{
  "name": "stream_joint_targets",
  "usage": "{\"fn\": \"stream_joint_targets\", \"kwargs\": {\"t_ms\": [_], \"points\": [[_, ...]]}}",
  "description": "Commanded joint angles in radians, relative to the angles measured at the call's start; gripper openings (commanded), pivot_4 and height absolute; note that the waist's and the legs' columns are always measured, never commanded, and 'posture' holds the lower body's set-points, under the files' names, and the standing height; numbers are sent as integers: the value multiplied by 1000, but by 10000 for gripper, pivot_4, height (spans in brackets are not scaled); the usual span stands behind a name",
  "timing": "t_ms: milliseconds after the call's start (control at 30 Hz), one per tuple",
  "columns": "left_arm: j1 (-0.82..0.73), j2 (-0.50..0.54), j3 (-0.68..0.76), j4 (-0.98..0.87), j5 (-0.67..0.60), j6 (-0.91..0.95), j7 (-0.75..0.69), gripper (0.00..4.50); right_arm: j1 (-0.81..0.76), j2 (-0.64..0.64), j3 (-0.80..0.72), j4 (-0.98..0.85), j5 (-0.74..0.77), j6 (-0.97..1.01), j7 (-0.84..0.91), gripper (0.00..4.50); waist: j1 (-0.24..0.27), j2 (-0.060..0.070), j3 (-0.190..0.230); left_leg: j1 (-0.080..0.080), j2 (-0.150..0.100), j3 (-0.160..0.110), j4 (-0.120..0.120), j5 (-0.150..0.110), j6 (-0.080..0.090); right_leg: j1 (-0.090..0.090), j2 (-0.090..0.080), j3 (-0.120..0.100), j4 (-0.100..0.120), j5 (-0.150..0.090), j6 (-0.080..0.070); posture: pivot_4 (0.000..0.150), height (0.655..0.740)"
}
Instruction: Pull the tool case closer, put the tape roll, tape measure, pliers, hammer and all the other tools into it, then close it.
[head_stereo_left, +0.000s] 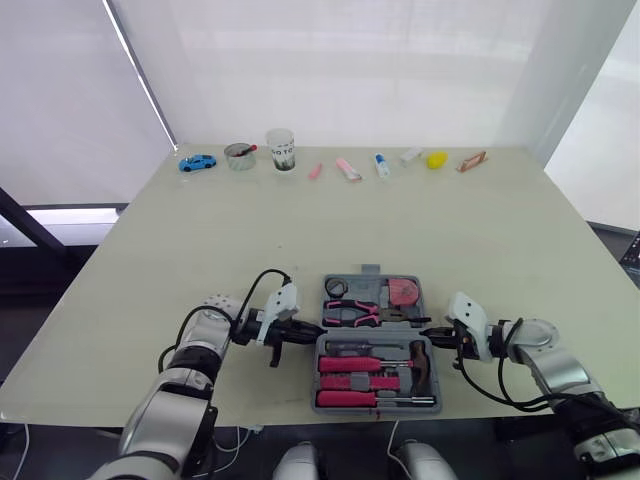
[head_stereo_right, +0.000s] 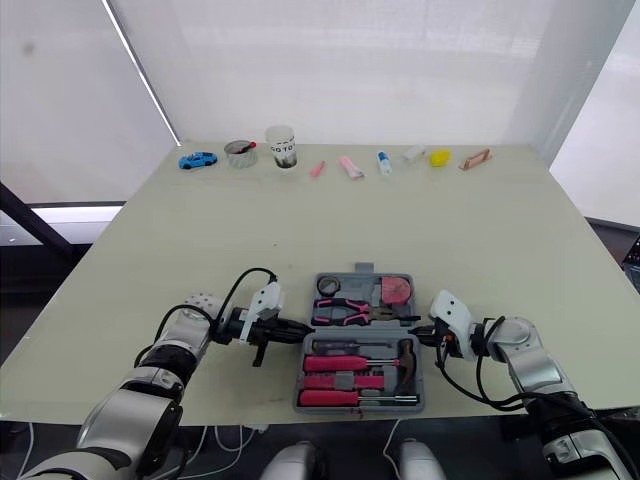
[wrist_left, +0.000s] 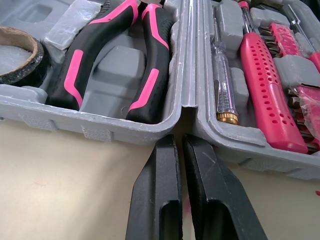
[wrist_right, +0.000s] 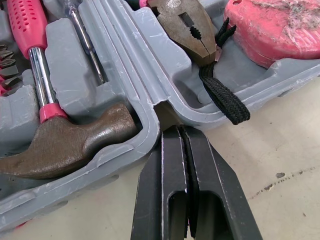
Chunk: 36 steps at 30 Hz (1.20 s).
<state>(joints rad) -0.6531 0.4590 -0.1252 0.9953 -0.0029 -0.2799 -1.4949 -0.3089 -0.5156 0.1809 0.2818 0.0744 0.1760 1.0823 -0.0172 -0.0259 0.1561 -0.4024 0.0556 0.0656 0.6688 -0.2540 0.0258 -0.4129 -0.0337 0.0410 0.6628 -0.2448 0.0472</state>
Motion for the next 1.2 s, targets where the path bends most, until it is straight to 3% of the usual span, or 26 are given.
{"fn": "stream_joint_targets", "kwargs": {"t_ms": [33,767,1200], "points": [[25,-14,-32,-17,6,14,-31,3164,14,20,44,-46,19,1,37,346,0,0,0,0,0,0,0,0,0,0,0,0,0,0,0,1500,7400],[52,25,-13,-47,4,40,25,3164,30,-40,-50,-25,15,-50,-42,346,0,0,-1,1,0,0,0,0,0,1,0,0,1,0,0,1500,7400],[197,124,115,-285,-169,99,43,3164,222,-83,-252,-165,137,-73,-139,346,2,0,0,0,1,1,0,0,0,0,0,0,0,0,0,1500,7400]]}}
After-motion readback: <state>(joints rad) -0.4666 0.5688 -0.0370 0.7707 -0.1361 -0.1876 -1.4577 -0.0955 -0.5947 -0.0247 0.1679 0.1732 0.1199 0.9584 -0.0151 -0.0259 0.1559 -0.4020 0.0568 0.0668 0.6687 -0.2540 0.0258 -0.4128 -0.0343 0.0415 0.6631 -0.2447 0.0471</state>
